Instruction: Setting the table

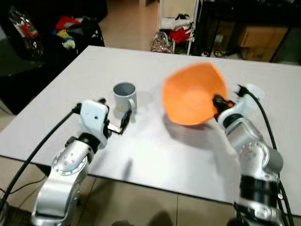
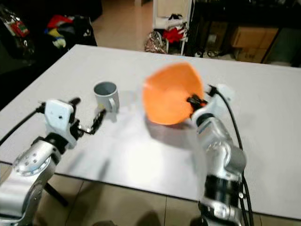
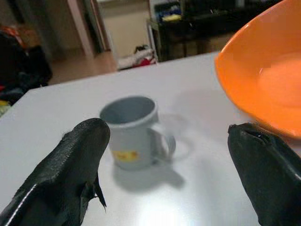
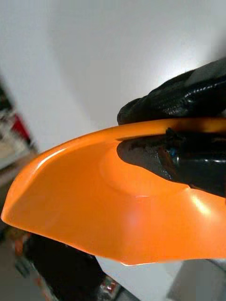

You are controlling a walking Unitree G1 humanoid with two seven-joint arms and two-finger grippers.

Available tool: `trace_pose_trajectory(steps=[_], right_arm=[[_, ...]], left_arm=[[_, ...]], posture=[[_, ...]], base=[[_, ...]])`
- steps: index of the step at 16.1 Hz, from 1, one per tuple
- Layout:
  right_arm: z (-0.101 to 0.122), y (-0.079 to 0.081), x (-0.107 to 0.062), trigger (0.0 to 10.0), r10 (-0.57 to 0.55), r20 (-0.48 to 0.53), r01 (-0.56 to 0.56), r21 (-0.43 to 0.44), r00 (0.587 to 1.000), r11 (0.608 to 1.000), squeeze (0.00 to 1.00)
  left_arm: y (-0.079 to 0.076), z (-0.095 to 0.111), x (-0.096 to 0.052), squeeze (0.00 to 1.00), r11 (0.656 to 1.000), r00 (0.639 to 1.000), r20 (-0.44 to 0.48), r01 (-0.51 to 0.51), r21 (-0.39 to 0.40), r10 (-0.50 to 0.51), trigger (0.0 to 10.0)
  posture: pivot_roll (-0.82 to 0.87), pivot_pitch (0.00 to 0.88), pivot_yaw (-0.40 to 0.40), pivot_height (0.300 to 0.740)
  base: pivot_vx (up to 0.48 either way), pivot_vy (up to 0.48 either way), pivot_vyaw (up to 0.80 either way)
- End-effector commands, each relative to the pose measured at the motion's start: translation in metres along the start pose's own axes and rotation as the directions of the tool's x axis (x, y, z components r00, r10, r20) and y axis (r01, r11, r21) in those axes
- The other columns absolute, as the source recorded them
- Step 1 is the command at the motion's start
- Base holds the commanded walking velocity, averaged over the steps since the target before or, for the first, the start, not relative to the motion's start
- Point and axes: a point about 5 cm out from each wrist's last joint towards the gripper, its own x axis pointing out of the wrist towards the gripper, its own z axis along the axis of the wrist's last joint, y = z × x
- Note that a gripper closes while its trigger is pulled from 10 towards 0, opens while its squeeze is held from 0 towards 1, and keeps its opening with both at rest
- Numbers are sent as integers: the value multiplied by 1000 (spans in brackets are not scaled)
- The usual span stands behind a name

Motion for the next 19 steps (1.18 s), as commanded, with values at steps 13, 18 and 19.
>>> trace_pose_trajectory(steps=[13,18,19], right_arm=[[-14,25,70,10000,95,-167,-33,340,981,940,0],[-25,33,74,10000,66,-209,13,355,976,935,0],[-26,35,75,10000,63,-212,16,350,975,936,0]], left_arm=[[-14,5,-17,0,976,975,-52,217,-29,-218,10000],[-19,4,-21,0,969,967,-73,243,-32,-245,10000],[-20,4,-22,0,968,965,-77,251,-29,-252,10000]], posture=[[174,0,24,740],[194,0,24,740],[198,0,23,740]], base=[[0,0,0],[0,0,0],[0,0,0]])
